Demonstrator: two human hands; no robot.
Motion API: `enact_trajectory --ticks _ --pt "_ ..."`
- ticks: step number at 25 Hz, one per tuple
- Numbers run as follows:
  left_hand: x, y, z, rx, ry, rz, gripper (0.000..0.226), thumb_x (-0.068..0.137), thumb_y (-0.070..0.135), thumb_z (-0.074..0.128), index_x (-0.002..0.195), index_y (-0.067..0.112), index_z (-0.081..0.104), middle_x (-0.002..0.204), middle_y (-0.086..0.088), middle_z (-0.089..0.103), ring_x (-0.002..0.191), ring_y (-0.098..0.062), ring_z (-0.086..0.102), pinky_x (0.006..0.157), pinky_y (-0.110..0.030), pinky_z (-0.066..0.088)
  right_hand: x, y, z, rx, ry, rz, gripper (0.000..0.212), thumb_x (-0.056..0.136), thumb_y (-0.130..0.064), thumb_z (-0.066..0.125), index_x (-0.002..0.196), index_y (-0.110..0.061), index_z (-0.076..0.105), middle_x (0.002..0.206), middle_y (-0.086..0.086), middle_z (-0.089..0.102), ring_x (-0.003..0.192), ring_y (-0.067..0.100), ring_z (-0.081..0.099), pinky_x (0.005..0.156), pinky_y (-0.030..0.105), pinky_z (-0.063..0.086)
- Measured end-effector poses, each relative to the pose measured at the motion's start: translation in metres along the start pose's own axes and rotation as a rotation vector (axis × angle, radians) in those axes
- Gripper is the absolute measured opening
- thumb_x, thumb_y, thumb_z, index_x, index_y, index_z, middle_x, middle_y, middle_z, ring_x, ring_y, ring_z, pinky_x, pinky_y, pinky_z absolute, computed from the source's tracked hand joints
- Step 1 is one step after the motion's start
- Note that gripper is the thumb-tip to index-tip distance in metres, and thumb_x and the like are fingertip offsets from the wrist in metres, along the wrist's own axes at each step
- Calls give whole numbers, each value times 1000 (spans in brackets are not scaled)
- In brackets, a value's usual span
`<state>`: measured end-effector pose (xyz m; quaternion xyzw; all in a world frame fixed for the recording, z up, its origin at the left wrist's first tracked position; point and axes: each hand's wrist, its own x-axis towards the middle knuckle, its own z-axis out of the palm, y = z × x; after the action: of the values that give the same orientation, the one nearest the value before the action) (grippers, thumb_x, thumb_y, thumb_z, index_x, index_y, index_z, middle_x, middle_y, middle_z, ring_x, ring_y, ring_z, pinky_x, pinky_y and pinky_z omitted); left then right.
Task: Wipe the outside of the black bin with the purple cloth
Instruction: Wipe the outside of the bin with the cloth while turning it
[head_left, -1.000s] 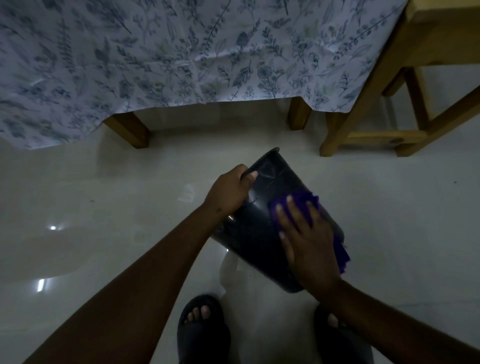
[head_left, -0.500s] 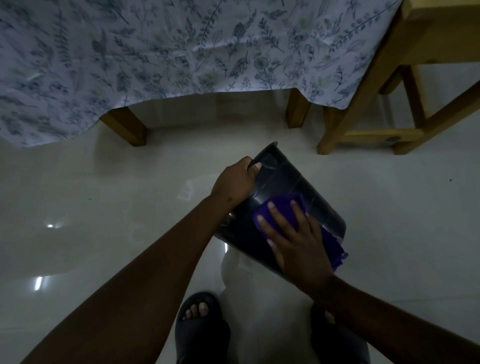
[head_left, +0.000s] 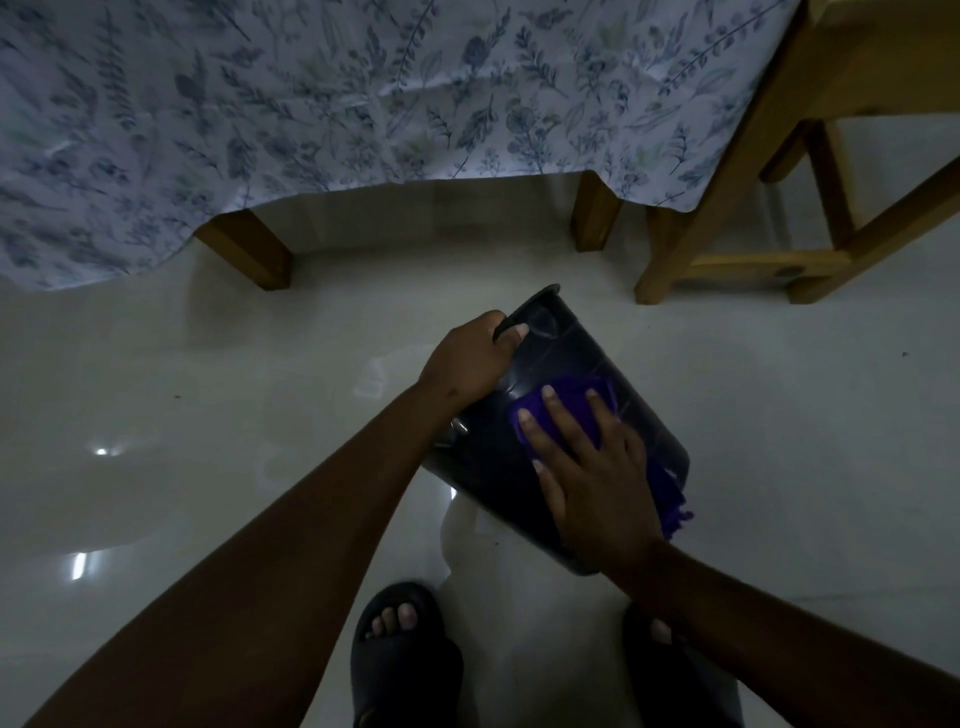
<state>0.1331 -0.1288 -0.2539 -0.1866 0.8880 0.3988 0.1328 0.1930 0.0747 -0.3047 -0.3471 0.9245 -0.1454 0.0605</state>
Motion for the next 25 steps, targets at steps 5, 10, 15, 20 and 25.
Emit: enact_trajectory --ticks 5,10,15,20,25 --pt "-25 -22 -1 -154 6 -8 34 101 41 36 117 18 55 99 5 60 88 -12 57 68 -14 39 55 30 -16 86 62 260 55 97 -42 22 150 -28 21 160 2 24 143 32 27 109 57 33" --pt "-5 -7 3 -78 89 -14 37 100 40 37 107 11 58 98 -6 65 89 -23 60 71 -29 43 10 10 0 -52 49 -67 65 89 -29 56 147 -34 28 158 0 25 142 38 25 104 60 31" --pt "-10 -7 4 -165 80 24 35 102 37 36 117 12 55 102 -1 62 89 -16 58 69 -17 42 49 27 -10 24 64 120 51 97 -37 35 147 -34 26 158 -2 26 143 30 26 108 57 32" --pt "-7 -6 7 -133 112 -36 38 101 41 35 112 12 55 101 -6 64 89 -23 61 73 -30 45 61 30 -16 84 104 250 50 99 -32 36 148 -30 27 158 0 28 143 33 27 108 57 32" --pt "1 5 7 -138 121 -59 37 101 39 35 108 10 56 100 -7 63 88 -22 59 75 -31 44 23 27 -5 -26 39 36 57 94 -35 46 148 -32 27 158 1 27 143 35 25 106 59 32"
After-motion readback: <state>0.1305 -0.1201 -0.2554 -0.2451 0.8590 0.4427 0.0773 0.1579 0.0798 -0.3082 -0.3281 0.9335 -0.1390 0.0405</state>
